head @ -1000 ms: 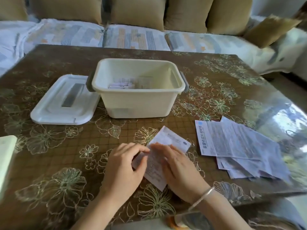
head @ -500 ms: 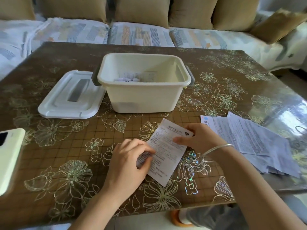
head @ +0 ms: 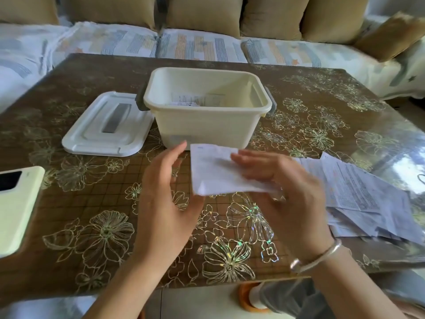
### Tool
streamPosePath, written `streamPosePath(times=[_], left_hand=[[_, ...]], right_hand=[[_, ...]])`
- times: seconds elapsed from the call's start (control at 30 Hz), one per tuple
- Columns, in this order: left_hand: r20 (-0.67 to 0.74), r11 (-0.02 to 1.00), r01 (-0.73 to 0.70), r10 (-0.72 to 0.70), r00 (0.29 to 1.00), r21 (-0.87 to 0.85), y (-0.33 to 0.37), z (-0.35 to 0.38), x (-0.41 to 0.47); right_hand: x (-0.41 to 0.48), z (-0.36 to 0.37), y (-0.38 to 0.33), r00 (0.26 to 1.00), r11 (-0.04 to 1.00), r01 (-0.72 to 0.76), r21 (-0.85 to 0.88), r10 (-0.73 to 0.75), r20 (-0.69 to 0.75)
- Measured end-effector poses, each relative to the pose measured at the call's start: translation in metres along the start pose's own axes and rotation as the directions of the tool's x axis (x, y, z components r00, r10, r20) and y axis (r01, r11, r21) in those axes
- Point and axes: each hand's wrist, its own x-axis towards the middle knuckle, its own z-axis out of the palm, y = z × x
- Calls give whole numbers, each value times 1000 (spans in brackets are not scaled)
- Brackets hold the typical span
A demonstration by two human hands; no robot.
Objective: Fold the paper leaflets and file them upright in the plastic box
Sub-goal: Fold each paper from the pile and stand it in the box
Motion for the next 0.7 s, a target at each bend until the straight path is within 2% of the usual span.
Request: streamPosePath(times=[0.1,0.23,0.4,0.57,0.7], left_hand=[[126,994,-57,46,991,88,-7,-5,-12],[277,983,-45,-6,961,178,-26,-12,-33],[272,983,-71,23,962,168,-24,-15,-42],[192,971,7,-54,980,238,-20,-8,-46],[140,943,15,-65,988,333,-15,-1,-42]], right_hand=[[-26,11,11,972,995,22,-101,3,235],[-55,20,16,914,990,-96,-108,130,385],[-65,19,6,871,943,-329,-50,323,370],[-62,20,1,823,862,-507,-25,492,284],[-61,34,6,832,855,-498,-145,518,196]])
